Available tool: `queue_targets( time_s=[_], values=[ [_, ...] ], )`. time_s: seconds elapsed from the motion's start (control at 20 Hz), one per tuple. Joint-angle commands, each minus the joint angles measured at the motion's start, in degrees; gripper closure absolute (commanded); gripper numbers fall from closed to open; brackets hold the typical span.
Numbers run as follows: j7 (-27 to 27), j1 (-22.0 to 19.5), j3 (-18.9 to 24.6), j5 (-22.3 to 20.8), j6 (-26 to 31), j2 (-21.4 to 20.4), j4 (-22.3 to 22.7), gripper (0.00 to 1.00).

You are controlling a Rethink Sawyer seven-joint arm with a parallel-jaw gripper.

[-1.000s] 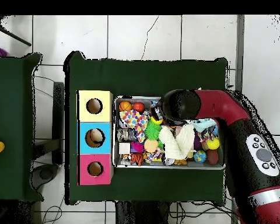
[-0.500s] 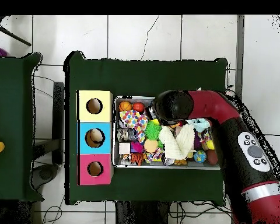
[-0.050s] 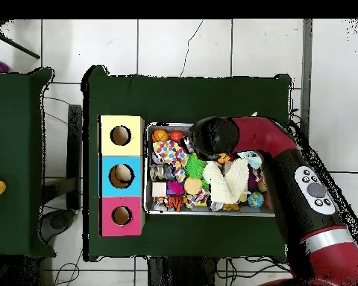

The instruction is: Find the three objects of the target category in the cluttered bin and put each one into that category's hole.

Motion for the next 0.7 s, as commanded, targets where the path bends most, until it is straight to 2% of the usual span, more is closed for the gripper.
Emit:
queue_targets(
  time_s=[0.05,0.25,0.5,0.7],
  values=[
    [8.8,2.8,-6.3,-0.7,-0.6,1.3,1.3,0.00],
    [9.4,4.8,-8.4,-0.4,0.8,2.7,-0.4,0.00],
    [9.0,5.4,-9.7,0.1,-2.1,5.1,-1.8,0.00],
    [9.1,6.6,-11.4,0.0,-1.2,6.4,-5.5,0.00]
  ],
)
